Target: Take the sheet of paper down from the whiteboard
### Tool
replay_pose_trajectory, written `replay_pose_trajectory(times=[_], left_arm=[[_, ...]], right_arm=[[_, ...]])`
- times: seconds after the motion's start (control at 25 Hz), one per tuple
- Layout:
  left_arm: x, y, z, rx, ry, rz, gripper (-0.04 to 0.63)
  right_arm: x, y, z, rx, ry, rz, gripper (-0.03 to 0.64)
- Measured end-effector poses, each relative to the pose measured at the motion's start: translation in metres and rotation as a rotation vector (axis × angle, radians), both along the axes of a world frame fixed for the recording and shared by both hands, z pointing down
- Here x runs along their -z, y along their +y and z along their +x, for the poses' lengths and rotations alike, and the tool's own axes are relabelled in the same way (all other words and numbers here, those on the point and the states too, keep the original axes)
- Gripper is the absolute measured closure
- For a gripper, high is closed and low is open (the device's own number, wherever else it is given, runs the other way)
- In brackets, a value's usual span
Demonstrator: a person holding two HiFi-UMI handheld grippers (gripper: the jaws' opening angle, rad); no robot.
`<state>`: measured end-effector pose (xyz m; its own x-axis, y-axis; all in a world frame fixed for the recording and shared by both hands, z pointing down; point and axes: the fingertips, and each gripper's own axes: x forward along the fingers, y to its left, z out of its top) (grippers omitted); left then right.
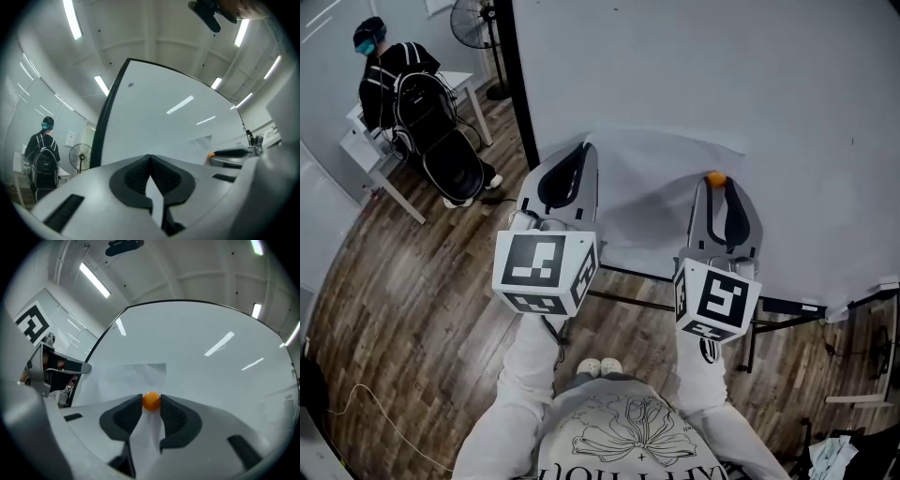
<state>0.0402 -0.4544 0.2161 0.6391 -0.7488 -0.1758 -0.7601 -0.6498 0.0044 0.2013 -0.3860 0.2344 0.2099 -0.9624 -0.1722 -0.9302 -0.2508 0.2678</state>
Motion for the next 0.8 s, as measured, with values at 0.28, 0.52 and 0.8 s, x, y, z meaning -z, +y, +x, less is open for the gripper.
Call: replay_pose_trajectory(times=[0.28, 0.52, 0.8], left_arm=[[0.003, -0.001, -0.029, 0.071, 0.026, -0.001, 0.591], [-0.002, -0.001, -0.043, 0.104, 0.003, -0.003, 0.591], [-0.001, 0.006, -0.049, 0.128, -0.003, -0.001, 0.591]], right_arm=[[0.002, 0.011, 0.018, -0.016, -0.013, 0.003, 0.499], [-0.002, 0.006, 0.021, -0.008, -0.013, -0.008, 0.499], [-0.001, 0.010, 0.022, 0.023, -0.053, 0.018, 0.489]])
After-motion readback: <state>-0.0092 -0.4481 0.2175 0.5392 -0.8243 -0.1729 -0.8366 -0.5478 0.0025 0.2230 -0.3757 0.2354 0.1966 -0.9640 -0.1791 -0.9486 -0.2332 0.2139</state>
